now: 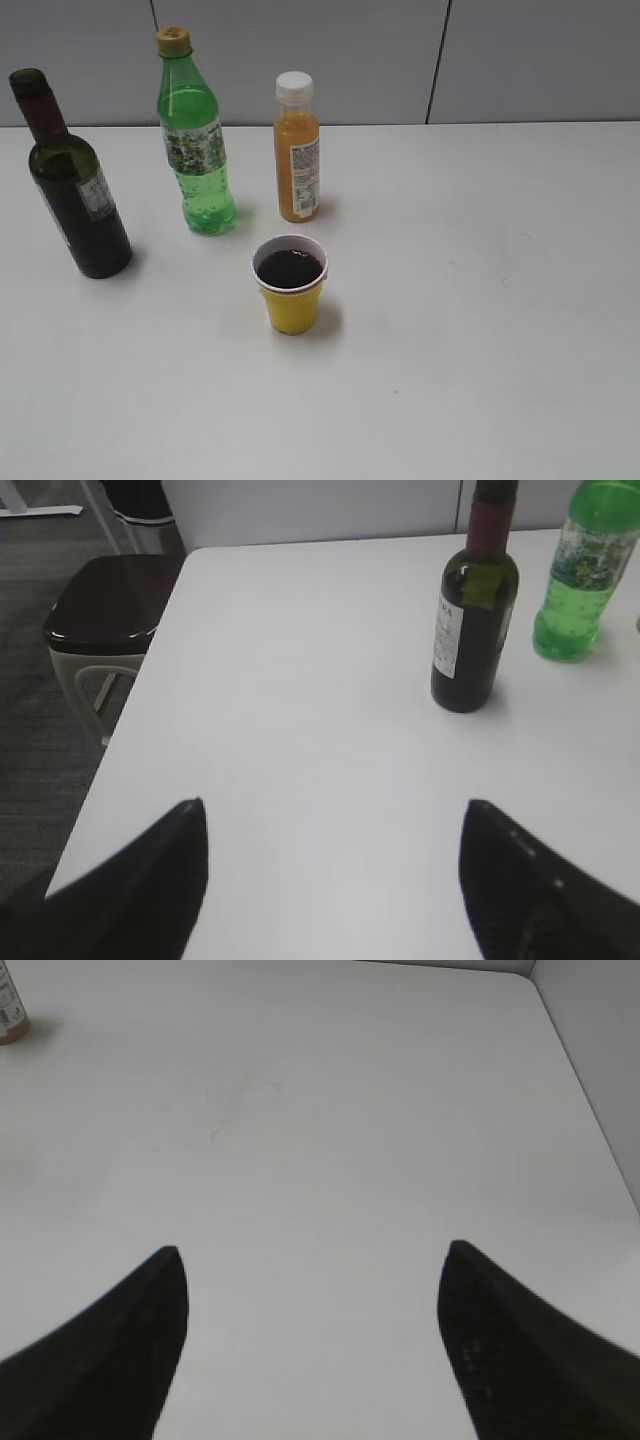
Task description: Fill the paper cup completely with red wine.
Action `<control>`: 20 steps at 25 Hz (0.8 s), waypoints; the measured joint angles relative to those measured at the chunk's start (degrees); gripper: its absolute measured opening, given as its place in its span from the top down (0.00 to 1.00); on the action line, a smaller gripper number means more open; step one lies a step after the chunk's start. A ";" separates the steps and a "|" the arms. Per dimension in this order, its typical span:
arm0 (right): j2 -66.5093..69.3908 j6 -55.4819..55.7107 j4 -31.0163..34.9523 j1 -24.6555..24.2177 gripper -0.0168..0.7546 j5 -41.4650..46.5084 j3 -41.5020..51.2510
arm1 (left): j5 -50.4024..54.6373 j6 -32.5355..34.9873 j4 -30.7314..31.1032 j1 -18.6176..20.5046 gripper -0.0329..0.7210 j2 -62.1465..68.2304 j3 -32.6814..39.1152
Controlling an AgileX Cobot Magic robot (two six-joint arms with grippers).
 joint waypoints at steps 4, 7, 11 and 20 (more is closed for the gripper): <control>0.00 0.00 0.00 0.00 0.21 0.00 0.00 | 0.29 -0.85 0.12 0.00 0.17 -6.88 2.90; 0.00 0.00 0.00 0.00 0.21 0.00 0.00 | 0.71 -1.32 0.38 0.00 0.17 -9.89 4.64; 0.00 0.00 0.00 0.00 0.21 0.00 0.00 | 0.69 -2.16 0.45 0.00 0.17 -10.30 7.42; 0.00 0.00 0.00 0.00 0.21 -0.05 0.00 | -5.61 -4.68 0.45 0.00 0.18 -10.37 13.84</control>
